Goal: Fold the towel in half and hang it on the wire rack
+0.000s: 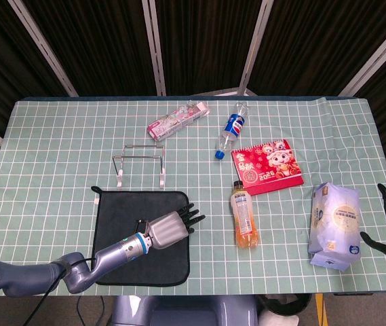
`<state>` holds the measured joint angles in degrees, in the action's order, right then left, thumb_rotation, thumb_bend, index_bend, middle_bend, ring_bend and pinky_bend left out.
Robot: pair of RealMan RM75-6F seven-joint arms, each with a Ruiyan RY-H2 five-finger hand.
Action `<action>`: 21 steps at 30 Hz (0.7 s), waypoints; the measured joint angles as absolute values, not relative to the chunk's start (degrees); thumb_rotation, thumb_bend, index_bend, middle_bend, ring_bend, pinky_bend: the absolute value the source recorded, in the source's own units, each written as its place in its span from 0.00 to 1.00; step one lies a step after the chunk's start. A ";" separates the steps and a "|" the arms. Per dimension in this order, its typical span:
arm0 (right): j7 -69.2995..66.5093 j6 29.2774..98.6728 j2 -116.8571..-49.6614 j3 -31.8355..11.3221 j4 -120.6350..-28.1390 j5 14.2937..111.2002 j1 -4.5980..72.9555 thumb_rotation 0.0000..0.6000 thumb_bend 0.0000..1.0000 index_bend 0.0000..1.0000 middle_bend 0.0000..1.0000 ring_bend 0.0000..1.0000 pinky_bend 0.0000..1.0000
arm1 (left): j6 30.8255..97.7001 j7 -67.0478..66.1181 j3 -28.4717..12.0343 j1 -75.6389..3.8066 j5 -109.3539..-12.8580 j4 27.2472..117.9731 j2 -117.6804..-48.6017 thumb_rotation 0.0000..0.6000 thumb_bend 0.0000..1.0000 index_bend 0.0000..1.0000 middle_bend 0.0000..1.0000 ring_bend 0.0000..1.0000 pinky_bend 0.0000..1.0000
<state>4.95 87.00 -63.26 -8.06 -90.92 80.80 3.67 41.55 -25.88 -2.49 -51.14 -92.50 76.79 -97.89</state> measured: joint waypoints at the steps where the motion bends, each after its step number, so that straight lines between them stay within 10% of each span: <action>1: 4.97 87.10 -63.22 -8.00 -90.93 80.94 3.65 1.00 0.00 0.00 0.00 0.00 0.00 | 41.52 -26.10 -2.49 -51.25 -92.27 76.76 -98.08 1.00 0.37 0.37 0.00 0.00 0.00; 21: 4.36 87.09 -63.01 -7.77 -90.78 81.41 3.71 1.00 0.00 0.00 0.00 0.00 0.00 | 41.34 -26.61 -2.02 -52.33 -88.74 75.09 -100.53 1.00 0.37 0.51 0.00 0.00 0.00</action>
